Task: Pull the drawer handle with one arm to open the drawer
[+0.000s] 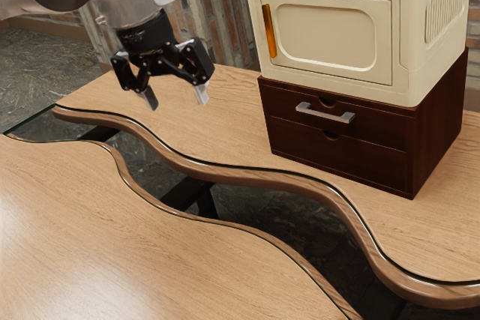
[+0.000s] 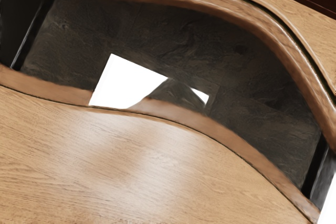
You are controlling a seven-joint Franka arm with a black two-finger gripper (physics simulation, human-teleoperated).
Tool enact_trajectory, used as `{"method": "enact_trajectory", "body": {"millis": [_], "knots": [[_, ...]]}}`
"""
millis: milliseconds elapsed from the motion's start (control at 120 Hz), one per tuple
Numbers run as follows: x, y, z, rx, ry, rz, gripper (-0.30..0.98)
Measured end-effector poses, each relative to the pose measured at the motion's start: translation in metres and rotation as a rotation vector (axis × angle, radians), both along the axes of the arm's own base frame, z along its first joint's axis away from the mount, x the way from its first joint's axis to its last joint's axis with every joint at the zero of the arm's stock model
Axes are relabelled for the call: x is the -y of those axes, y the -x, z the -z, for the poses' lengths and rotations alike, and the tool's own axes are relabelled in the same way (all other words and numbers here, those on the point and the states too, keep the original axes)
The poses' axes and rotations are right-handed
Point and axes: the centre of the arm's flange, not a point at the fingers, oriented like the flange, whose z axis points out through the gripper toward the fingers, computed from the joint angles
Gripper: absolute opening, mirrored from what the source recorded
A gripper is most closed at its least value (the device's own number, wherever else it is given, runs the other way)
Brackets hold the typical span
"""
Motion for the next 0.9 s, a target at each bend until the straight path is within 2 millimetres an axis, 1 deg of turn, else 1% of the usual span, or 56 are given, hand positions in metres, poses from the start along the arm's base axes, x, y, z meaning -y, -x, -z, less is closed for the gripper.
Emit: {"method": "enact_trajectory", "body": {"millis": [75,167,233,292,483,608,683,775,900], "knots": [[0.016,-0.003,0.006,-0.005,0.012,-0.07,0.69],[0.046,-0.012,0.019,-0.009,0.029,-0.122,0.69],[0.067,-0.017,0.034,-0.017,0.043,-0.16,0.69],[0.077,-0.02,0.044,-0.022,0.057,-0.213,0.69],[0.082,-0.028,0.067,-0.013,0.088,-0.413,0.69],[0.097,-0.037,0.078,0.011,0.111,-0.494,0.69],[0.102,-0.048,0.088,0.031,0.125,-0.542,0.69],[0.097,-0.057,0.091,0.063,0.146,-0.609,0.69],[0.089,-0.064,0.098,0.095,0.172,-0.685,0.69]]}}
